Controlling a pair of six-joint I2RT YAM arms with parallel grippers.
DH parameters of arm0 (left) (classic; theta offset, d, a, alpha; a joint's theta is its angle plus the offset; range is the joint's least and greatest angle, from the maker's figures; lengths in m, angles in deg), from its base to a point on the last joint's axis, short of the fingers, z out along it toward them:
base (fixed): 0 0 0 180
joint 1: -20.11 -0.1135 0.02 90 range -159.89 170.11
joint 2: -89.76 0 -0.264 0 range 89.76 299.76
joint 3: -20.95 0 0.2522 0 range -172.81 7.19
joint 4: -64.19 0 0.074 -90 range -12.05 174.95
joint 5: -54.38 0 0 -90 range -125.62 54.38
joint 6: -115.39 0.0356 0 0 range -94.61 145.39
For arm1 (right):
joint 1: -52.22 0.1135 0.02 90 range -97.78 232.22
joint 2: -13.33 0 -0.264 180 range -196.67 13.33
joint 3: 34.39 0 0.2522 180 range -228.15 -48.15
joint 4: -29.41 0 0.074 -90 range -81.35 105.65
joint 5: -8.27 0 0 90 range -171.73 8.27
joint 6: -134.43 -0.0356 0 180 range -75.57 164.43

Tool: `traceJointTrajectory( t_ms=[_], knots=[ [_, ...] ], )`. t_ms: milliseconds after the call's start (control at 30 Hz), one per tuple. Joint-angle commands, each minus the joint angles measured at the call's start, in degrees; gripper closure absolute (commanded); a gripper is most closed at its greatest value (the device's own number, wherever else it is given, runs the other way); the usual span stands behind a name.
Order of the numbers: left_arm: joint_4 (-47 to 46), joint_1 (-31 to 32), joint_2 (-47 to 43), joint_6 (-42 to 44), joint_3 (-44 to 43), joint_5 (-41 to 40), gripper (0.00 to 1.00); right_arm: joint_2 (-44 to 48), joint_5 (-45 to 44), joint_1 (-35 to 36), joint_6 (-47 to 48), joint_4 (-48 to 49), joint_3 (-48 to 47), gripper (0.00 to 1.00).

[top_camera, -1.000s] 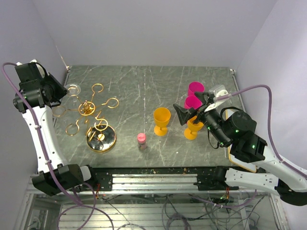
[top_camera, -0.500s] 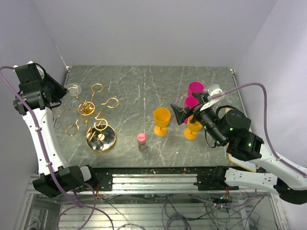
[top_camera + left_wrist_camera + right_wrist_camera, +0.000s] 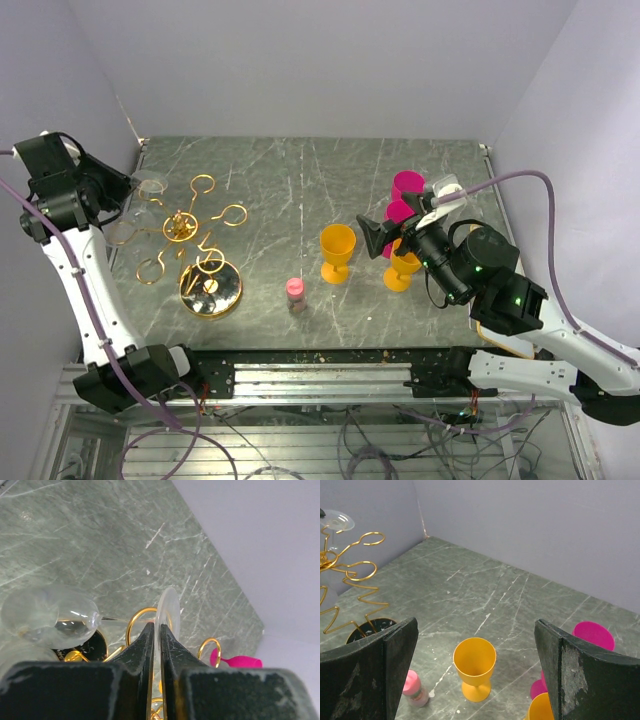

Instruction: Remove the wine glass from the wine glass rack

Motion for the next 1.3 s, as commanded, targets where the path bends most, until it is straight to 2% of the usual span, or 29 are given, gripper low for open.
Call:
traceJointTrajectory(
  t_ms=[0,300,700,967,1267],
  knots=[
    [-6.2,-2.8,-3.1,-5.5,1.0,5.4,0.93,-0.3,-1.1,0.2,-0.7,0.0,-2.3,0.0],
    [-12.4,-6.8,-7.0,-11.4,5.7,11.8,0.93,-1.1,-1.0,0.2,-0.8,0.1,-2.5,0.0],
    [-16.7,-6.7,-10.2,-13.7,12.7,18.3,0.93,-1.7,-0.2,0.2,-0.7,0.5,-2.5,0.0],
    [-18.6,-5.9,-13.8,-14.9,16.8,19.8,0.93,-2.6,0.4,0.3,-1.1,0.3,-2.7,0.0],
    [-18.5,-5.1,-15.2,-15.7,17.2,20.0,0.93,-3.4,0.8,0.2,-1.7,-0.2,-3.2,0.0]
  ],
)
